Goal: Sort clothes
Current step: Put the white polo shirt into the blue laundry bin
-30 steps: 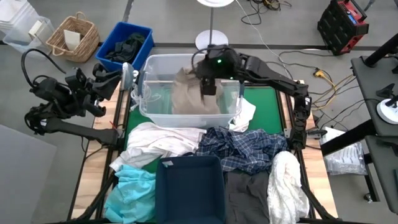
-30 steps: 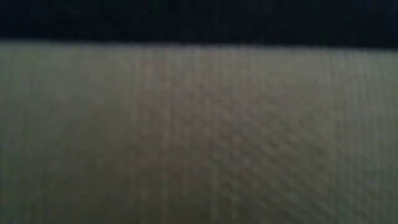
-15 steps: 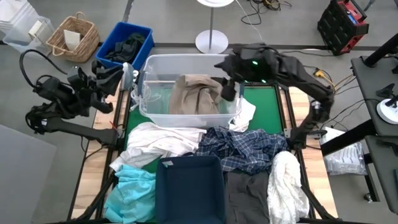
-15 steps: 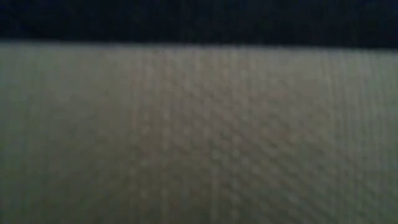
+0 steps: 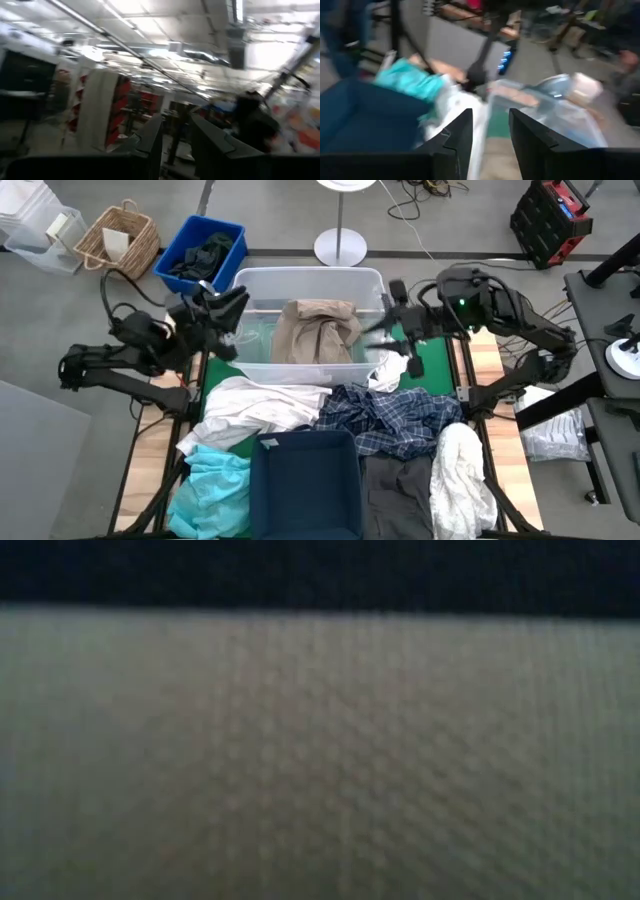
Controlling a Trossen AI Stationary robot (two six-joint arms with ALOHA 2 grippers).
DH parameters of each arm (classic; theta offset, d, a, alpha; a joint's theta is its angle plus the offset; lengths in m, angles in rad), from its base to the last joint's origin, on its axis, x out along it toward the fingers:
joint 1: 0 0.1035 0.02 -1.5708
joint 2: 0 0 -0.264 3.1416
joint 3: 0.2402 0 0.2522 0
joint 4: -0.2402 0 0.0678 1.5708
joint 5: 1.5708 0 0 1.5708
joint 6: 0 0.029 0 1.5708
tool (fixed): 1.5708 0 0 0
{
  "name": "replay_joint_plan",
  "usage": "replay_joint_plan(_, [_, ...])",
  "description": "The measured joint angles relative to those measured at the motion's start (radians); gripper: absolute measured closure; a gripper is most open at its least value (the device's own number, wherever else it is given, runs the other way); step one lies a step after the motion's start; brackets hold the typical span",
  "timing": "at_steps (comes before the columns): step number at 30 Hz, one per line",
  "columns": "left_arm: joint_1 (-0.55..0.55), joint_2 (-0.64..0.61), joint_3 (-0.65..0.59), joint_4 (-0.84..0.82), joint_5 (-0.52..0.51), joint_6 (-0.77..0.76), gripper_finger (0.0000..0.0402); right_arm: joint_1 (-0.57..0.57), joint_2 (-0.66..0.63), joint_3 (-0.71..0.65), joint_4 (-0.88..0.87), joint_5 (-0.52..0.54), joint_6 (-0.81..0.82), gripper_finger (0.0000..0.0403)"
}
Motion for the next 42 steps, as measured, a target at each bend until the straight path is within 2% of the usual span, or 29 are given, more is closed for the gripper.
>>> replay_joint_plan(4, [0.000, 0.051, 0.000, 0.050, -0.108, -0.046, 0.0323, 0.000, -0.115, -0.185, 0.052, -0.120, 0.018, 0.0306])
replay_joint_plan(8, [0.000, 0.081, 0.006, 0.184, -0.113, -0.124, 0.0323, 0.014, -0.249, -0.377, 0.129, -0.191, 0.059, 0.0323])
replay_joint_plan(11, [-0.001, 0.110, 0.030, 0.279, -0.106, -0.152, 0.0323, 0.017, -0.341, -0.495, 0.150, -0.186, 0.056, 0.0327])
replay_joint_plan(17, [-0.003, 0.178, 0.115, 0.283, -0.129, -0.153, 0.0323, 0.016, -0.466, -0.669, 0.209, -0.140, 0.094, 0.0316])
replay_joint_plan(22, [-0.003, 0.246, 0.206, 0.277, -0.172, -0.096, 0.0323, 0.016, -0.516, -0.728, 0.238, -0.142, 0.138, 0.0302])
replay_joint_plan(28, [-0.003, 0.335, 0.329, 0.256, -0.174, -0.054, 0.0323, 0.016, -0.544, -0.747, 0.238, -0.139, 0.149, 0.0285])
replay_joint_plan(33, [-0.015, 0.378, 0.411, 0.120, -0.173, -0.052, 0.0323, 0.016, -0.551, -0.728, 0.227, -0.082, 0.162, 0.0269])
replay_joint_plan(37, [-0.033, 0.388, 0.459, -0.051, -0.172, -0.071, 0.0323, 0.016, -0.553, -0.710, 0.203, -0.043, 0.256, 0.0255])
replay_joint_plan(42, [-0.047, 0.417, 0.464, -0.112, -0.171, -0.090, 0.0323, 0.016, -0.550, -0.710, 0.200, -0.042, 0.309, 0.0236])
